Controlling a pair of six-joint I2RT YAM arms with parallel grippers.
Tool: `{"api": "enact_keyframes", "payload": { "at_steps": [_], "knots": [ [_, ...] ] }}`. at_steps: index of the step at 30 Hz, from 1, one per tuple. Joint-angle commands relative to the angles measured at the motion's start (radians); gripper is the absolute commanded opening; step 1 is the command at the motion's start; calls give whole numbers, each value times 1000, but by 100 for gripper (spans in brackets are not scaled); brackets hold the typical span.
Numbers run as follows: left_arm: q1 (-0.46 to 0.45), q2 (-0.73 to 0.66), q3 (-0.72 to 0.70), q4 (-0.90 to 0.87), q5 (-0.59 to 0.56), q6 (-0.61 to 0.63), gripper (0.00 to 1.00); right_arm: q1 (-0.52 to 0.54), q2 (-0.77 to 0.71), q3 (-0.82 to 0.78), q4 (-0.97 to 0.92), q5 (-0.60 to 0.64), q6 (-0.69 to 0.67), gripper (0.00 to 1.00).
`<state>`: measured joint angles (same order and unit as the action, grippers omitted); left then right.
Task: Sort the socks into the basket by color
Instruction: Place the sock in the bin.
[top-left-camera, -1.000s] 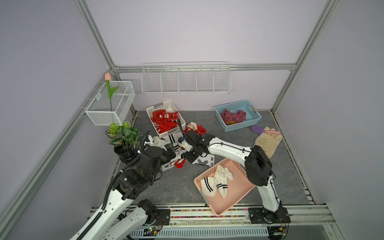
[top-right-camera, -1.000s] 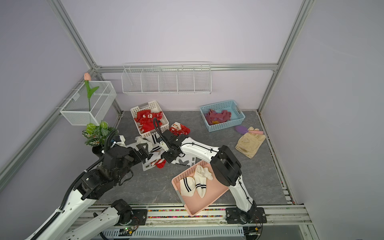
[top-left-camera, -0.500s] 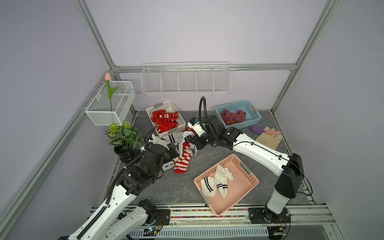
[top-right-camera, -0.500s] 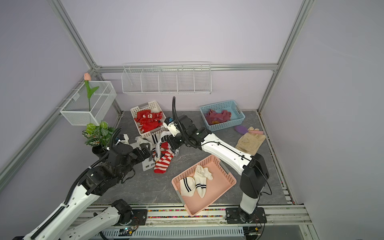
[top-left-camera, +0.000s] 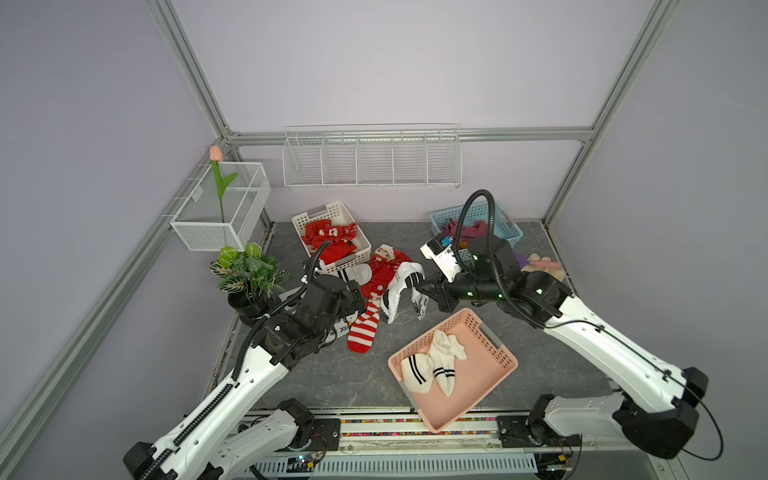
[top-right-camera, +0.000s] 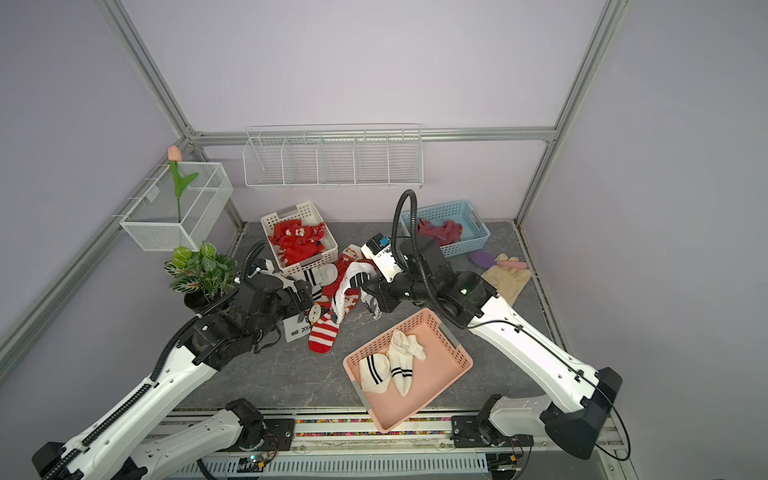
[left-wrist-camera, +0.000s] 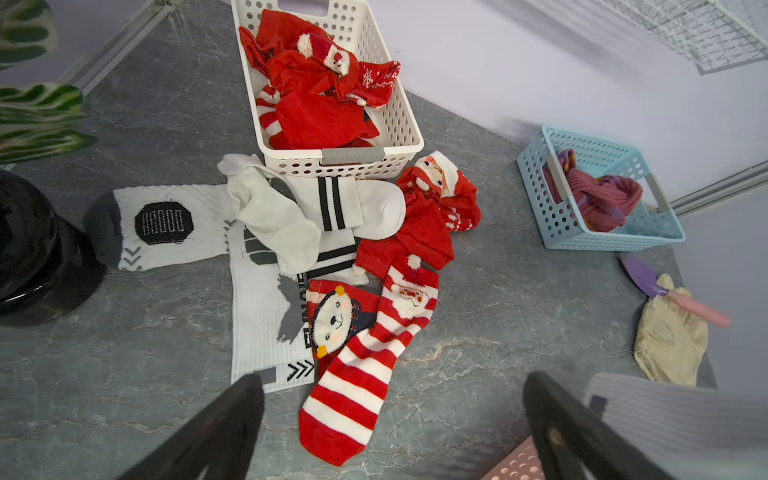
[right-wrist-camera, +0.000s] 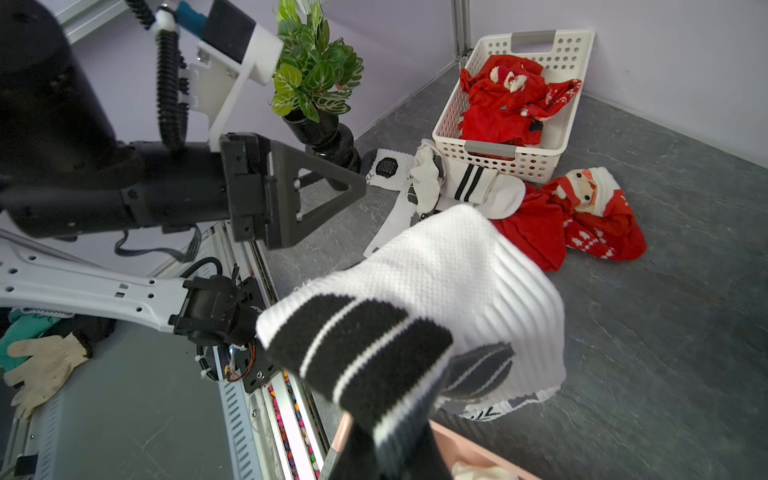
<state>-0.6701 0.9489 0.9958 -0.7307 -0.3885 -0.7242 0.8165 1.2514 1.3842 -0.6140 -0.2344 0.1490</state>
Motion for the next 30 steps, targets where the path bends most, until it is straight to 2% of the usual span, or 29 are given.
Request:
{"api": "enact_keyframes", "payload": {
  "at_steps": [1, 8, 13, 18, 22, 30],
  "knots": [
    [10, 20, 46, 9, 18, 15, 100, -12, -92, -82, -120, 57, -25, 7],
    [14, 85, 71, 33, 57, 28, 100, -33, -296, -230, -250, 182, -23, 7],
    [14, 126, 80, 29, 74, 24, 100, -34, -350, -308, -317, 228, -29, 7],
    [15, 171, 103, 3, 73, 11, 100, -23, -328, -432, -227, 153, -12, 7],
    [20, 214, 131, -31, 68, -3, 100, -7, -205, -480, -189, 67, 11, 7],
    [42, 245, 130, -42, 68, -27, 100, 10, -59, -635, 65, -102, 153, 7]
  ]
}}
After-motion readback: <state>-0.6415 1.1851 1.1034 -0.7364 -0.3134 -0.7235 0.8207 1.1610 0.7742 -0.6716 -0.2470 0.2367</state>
